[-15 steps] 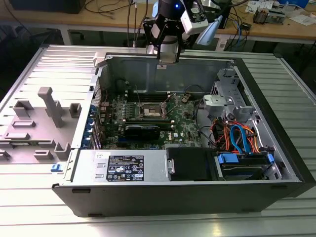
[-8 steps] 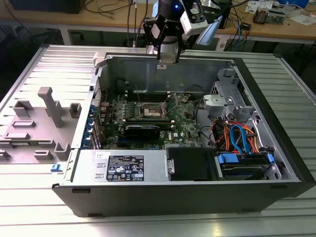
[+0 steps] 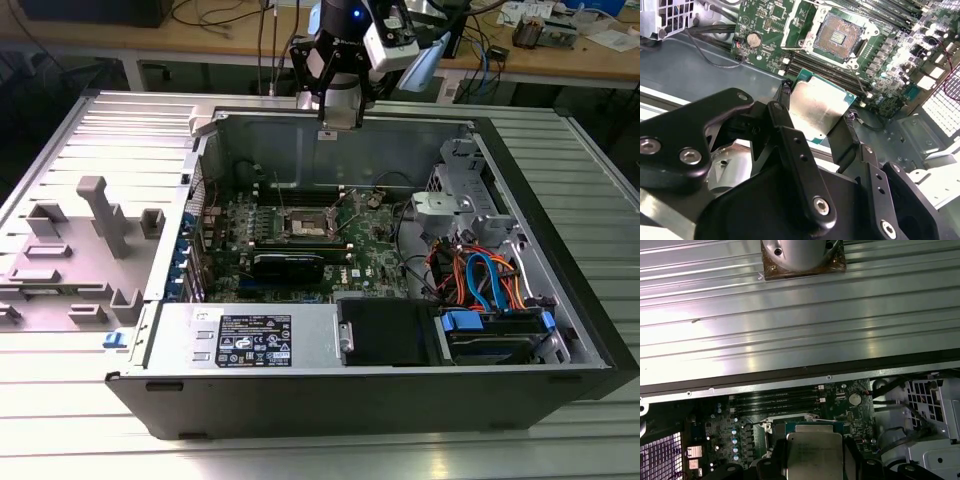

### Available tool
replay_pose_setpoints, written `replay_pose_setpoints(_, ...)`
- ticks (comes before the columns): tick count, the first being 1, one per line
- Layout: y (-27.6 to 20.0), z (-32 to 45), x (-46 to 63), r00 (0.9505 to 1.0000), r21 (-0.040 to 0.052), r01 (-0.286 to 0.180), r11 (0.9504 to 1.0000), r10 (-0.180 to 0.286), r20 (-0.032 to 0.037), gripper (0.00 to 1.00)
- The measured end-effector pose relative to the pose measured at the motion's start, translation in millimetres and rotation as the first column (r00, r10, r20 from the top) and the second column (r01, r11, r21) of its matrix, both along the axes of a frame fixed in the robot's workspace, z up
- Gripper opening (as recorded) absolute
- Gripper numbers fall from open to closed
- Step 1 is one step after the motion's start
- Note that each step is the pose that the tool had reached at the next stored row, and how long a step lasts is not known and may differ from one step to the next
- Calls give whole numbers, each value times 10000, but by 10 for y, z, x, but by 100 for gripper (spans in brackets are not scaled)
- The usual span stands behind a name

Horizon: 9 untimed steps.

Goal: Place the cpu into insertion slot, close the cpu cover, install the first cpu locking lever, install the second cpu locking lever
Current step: 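Place the cpu into insertion slot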

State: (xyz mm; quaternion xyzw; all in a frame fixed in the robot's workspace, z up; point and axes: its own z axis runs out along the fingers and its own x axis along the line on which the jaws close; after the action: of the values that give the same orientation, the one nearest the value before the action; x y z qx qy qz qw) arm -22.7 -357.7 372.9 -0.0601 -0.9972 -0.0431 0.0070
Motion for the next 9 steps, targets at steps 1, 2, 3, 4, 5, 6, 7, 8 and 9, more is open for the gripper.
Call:
replay_pose_setpoints(1, 0, 0, 0, 10000, 1, 4, 10000, -4, 1, 54)
replay_pose_setpoints(2, 0, 0, 0, 10000, 0, 7, 10000, -7, 1, 54)
replay_pose_setpoints(3, 0, 0, 0, 10000, 0, 8, 10000, -8, 0, 54)
replay_pose_setpoints(4, 0, 0, 0, 10000, 1, 9, 10000, -9, 1, 54)
replay_pose_setpoints(5, 0, -1, 0, 10000, 2, 14, 10000, -14, 1, 54)
replay_pose_setpoints(6, 0, -1, 0, 10000, 2, 26, 10000, -26, 2, 54)
replay_pose_setpoints(7, 0, -1, 0, 10000, 2, 45, 10000, -45, 1, 54)
replay_pose_setpoints(8, -1, -1, 0, 10000, 1, 56, 10000, -56, 1, 54)
replay_pose_setpoints(9, -2, -1, 0, 10000, 2, 72, 10000, -72, 1, 54)
